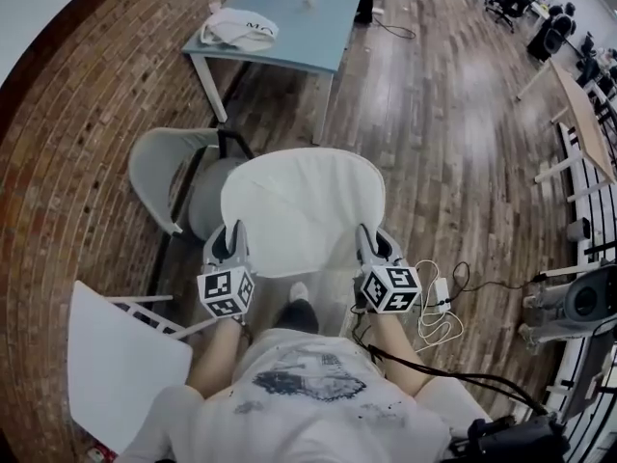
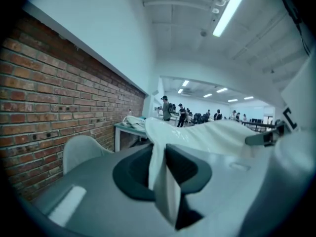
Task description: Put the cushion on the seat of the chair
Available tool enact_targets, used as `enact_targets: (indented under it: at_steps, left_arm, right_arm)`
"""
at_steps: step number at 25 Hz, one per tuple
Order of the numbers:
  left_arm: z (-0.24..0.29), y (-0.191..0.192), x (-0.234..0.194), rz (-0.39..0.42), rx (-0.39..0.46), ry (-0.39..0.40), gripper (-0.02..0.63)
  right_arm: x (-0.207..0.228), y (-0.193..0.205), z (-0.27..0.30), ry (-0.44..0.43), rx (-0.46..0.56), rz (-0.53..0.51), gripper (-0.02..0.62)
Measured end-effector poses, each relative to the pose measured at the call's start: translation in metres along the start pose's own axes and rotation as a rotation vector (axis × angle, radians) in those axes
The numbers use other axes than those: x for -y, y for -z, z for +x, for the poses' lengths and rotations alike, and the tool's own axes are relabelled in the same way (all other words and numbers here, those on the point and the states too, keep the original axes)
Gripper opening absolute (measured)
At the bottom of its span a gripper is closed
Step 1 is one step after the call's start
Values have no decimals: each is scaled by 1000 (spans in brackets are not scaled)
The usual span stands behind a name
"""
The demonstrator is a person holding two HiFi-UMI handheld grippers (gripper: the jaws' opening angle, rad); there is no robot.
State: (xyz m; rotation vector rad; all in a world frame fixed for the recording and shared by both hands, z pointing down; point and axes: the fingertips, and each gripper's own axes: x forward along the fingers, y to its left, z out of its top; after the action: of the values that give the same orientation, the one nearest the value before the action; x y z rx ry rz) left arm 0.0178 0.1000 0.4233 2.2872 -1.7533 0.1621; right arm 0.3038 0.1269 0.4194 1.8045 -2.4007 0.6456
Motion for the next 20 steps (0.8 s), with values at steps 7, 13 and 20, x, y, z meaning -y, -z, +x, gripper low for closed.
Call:
enact_targets:
  at_steps: [7, 13, 20]
  left_arm:
    - [49, -18, -57, -44, 14, -77, 60]
    - [64, -22, -102, -80, 18, -171, 60]
    - [64, -15, -159, -131, 30, -343, 60]
  right_arm:
    - [-15, -31, 92, -69, -24, -32, 43]
    - [-41, -41, 158, -154, -71, -62, 43]
    - [-82, -40, 243, -313, -140, -113, 44]
